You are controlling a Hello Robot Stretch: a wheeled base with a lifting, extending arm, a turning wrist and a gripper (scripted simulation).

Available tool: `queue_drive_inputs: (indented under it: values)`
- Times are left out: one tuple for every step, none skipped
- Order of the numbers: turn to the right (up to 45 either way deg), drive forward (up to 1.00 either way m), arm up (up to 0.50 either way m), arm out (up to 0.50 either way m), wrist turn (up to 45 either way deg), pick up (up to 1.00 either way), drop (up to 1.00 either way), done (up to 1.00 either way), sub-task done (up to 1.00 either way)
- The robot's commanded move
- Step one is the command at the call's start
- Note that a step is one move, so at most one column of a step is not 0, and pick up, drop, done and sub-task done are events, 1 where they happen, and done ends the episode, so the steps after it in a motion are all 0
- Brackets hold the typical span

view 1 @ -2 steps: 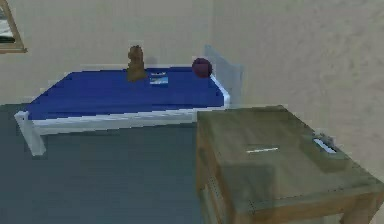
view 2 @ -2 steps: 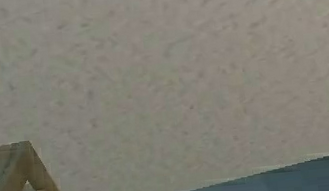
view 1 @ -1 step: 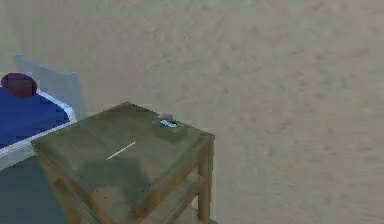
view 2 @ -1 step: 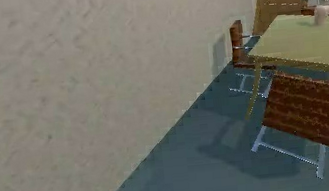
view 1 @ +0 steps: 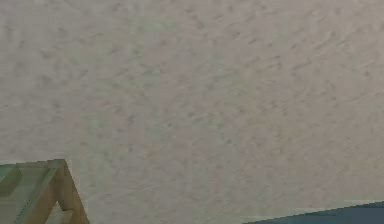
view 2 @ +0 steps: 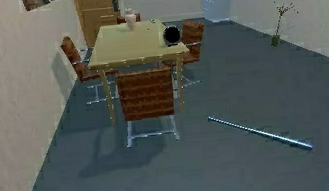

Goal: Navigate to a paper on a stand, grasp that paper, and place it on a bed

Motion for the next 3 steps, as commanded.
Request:
queue_drive_inputs:
  values:
    - [15.0, 0.00, 0.00, 0.00, 0.0, 0.00, 0.00, 0.00, 0.00]
    - [0.0, 0.70, 0.00, 0.00, 0.0, 0.00, 0.00, 0.00, 0.00]
    - [45.0, 0.00, 0.00, 0.00, 0.0, 0.00, 0.00, 0.00, 0.00]
